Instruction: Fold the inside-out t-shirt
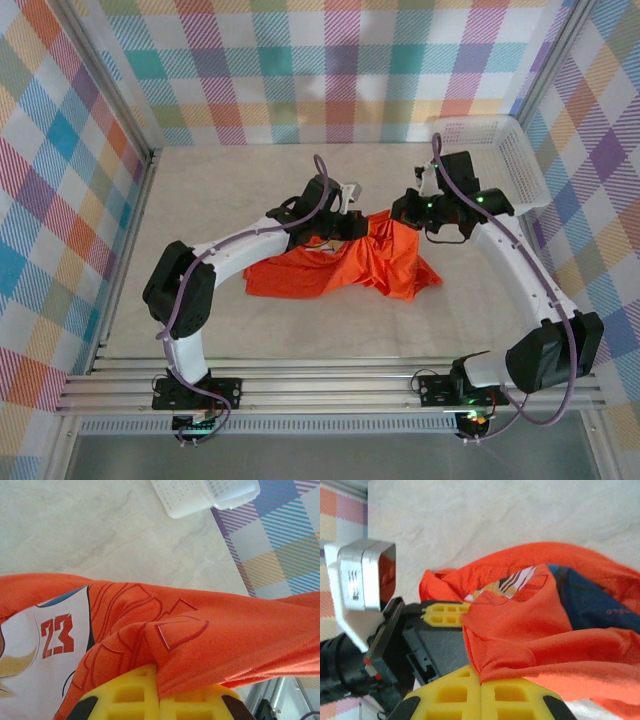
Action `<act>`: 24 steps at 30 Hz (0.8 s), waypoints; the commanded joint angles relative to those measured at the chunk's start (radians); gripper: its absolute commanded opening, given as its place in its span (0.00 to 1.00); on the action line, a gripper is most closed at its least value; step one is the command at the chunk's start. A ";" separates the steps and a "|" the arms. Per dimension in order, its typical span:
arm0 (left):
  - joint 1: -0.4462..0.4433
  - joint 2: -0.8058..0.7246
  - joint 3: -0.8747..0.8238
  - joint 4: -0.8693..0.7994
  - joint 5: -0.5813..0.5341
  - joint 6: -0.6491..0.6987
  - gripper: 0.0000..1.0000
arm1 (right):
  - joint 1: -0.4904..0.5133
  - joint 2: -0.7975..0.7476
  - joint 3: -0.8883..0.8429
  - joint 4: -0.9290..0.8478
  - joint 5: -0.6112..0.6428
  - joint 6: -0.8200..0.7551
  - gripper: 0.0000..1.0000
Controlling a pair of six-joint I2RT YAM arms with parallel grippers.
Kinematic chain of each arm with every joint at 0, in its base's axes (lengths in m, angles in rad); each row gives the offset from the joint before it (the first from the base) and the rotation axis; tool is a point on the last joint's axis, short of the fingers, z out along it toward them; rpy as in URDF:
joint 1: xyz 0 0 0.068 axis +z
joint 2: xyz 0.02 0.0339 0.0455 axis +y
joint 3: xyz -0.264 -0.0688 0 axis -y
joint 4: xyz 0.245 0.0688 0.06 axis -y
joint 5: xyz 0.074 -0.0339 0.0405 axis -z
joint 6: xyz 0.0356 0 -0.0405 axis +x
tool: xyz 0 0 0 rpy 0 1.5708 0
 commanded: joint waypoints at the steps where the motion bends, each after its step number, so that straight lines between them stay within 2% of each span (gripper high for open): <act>1: 0.010 0.022 -0.016 -0.092 -0.007 0.013 0.00 | -0.019 -0.030 0.012 -0.041 -0.024 -0.040 0.00; 5: 0.005 0.053 -0.019 -0.089 0.002 0.009 0.00 | -0.038 0.071 -0.051 0.081 0.075 -0.060 0.00; 7: 0.003 0.075 -0.027 -0.068 0.009 -0.005 0.00 | -0.043 0.188 -0.053 0.212 0.093 -0.062 0.00; 8: 0.004 0.085 -0.029 -0.058 0.015 -0.013 0.00 | -0.045 0.251 -0.025 0.237 0.090 -0.061 0.04; 9: 0.003 0.095 -0.031 -0.044 0.020 -0.023 0.00 | -0.046 0.331 0.036 0.221 0.091 -0.066 0.21; 10: 0.003 0.104 -0.033 -0.032 0.023 -0.033 0.00 | -0.046 0.400 0.107 0.178 0.091 -0.075 0.34; 12: 0.003 0.118 -0.031 -0.022 0.023 -0.046 0.00 | -0.044 0.468 0.175 0.115 0.108 -0.076 0.44; 13: 0.003 0.123 -0.029 -0.022 0.023 -0.048 0.00 | -0.043 0.464 0.164 0.107 0.115 -0.073 0.45; 17: 0.003 0.126 -0.035 -0.021 0.016 -0.049 0.00 | -0.034 0.326 -0.008 0.125 0.145 -0.067 0.42; 24: 0.005 0.137 -0.023 -0.042 0.022 -0.044 0.00 | -0.013 0.132 -0.274 0.196 0.138 -0.021 0.15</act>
